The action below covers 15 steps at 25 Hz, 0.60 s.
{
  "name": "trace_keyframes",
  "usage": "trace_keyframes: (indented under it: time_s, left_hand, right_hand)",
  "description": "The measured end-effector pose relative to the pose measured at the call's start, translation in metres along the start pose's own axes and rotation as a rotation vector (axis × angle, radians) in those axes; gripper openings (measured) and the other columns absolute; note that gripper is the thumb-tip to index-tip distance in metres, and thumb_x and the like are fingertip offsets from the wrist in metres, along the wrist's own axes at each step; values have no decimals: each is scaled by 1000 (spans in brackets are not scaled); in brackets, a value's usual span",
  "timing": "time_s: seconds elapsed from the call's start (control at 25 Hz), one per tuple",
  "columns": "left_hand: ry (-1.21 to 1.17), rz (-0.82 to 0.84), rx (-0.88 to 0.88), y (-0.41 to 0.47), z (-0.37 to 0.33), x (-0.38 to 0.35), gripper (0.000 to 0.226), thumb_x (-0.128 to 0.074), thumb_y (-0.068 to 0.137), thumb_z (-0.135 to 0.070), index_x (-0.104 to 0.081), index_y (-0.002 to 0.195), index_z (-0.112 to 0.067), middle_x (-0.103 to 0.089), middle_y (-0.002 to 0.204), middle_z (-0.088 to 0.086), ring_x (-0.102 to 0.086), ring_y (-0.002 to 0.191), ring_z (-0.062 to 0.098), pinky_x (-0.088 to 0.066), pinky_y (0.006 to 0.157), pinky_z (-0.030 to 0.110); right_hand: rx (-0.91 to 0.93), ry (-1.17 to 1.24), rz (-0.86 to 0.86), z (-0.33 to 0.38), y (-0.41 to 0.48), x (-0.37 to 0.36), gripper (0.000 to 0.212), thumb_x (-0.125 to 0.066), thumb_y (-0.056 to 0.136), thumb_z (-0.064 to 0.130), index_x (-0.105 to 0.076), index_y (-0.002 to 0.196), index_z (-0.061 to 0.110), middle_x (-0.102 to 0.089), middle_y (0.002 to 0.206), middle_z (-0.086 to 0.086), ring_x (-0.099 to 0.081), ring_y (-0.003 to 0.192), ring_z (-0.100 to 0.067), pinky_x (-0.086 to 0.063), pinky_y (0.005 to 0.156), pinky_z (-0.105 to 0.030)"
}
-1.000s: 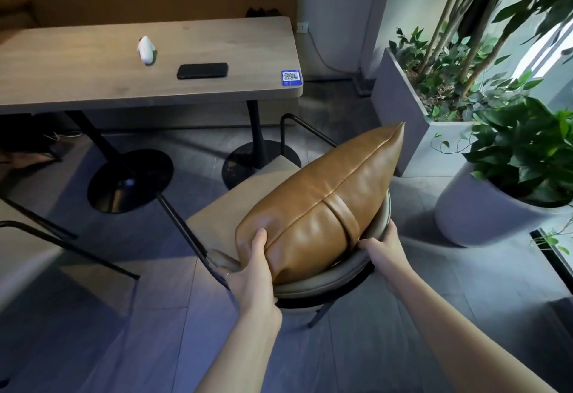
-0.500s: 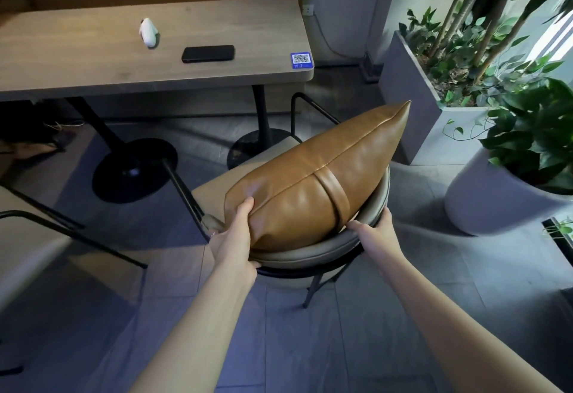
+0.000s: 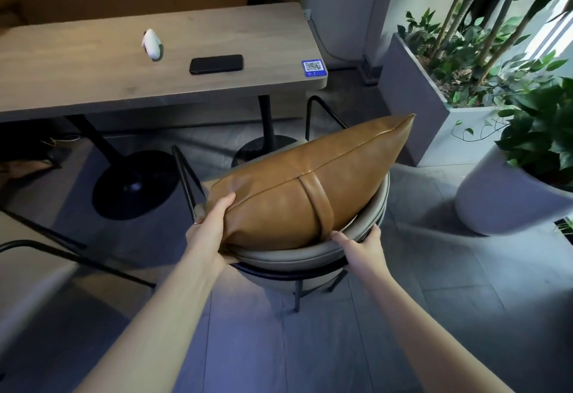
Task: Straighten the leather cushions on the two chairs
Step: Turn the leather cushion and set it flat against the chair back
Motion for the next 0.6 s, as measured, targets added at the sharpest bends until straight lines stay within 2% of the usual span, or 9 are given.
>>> trace_keyframes:
  time_s: [0.08, 0.16, 0.2, 0.28, 0.36, 0.48, 0.52, 0.6]
  left_hand:
    - [33, 28, -9, 17, -16, 9, 106, -95, 56, -48, -45, 145, -17, -62, 130, 14, -65, 92, 36, -59, 61, 54]
    - [76, 51, -13, 36, -31, 18, 118, -99, 36, -56, -53, 140, -21, -66, 127, 14, -68, 99, 41, -59, 70, 64]
    - [103, 59, -11, 51, -36, 23, 123, -99, 27, -58, -55, 138, -25, -68, 126, 14, -69, 101, 42, -57, 74, 70]
    - [156, 70, -16, 80, -50, 32, 123, -98, 21, -60, -59, 134, -28, -70, 124, 15, -69, 103, 44, -53, 79, 74]
    - [205, 85, -27, 92, -70, 36, 113, -97, 29, -61, -62, 130, -27, -71, 122, 16, -69, 104, 45, -53, 81, 74]
    - [283, 171, -78, 95, -102, 35, 65, -83, 71, -56, -63, 124, -25, -69, 119, 19, -65, 106, 43, -55, 84, 63]
    - [294, 190, -80, 101, -110, 36, 57, -78, 79, -54, -62, 124, -24, -67, 119, 19, -63, 107, 43, -54, 85, 62]
    - [318, 206, -78, 114, -125, 39, 58, -75, 82, -54, -59, 130, -25, -65, 122, 20, -61, 110, 45, -52, 91, 65]
  right_hand:
    - [1, 50, 23, 4, -12, -21, 127, -79, 52, 66, -17, 159, 37, -47, 151, -5, -55, 130, -32, -52, 103, -57]
    - [-8, 74, 47, 10, -22, -42, 136, -77, 53, 67, -3, 163, 36, -36, 159, -6, -48, 137, -34, -49, 106, -57]
    - [-19, 77, 54, 13, -25, -53, 138, -77, 57, 67, 4, 164, 33, -31, 163, -8, -46, 139, -35, -48, 107, -57]
    - [-28, 78, 52, 14, -23, -73, 129, -76, 75, 60, 11, 164, 25, -24, 166, -14, -43, 141, -37, -44, 112, -50]
    - [-35, 70, 50, 17, -24, -93, 116, -71, 90, 51, 13, 164, 20, -17, 168, -18, -37, 145, -38, -36, 113, -44]
    - [-50, 54, 37, 27, -28, -125, 115, -67, 93, 52, 18, 163, 18, -12, 167, -24, -35, 145, -41, -34, 111, -45]
    - [-54, 50, 30, 29, -28, -135, 116, -67, 93, 53, 19, 162, 17, -12, 166, -25, -36, 144, -42, -34, 110, -46]
    - [-73, 69, 23, 34, -26, -156, 117, -66, 93, 55, 21, 162, 17, -12, 164, -25, -38, 141, -43, -35, 107, -46]
Point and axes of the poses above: each hand's wrist, its own y-axis towards the middle knuckle, its own x-axis out of the back of the hand, z = x × y, the point moved 5 cm from there along y, towards the middle knuckle
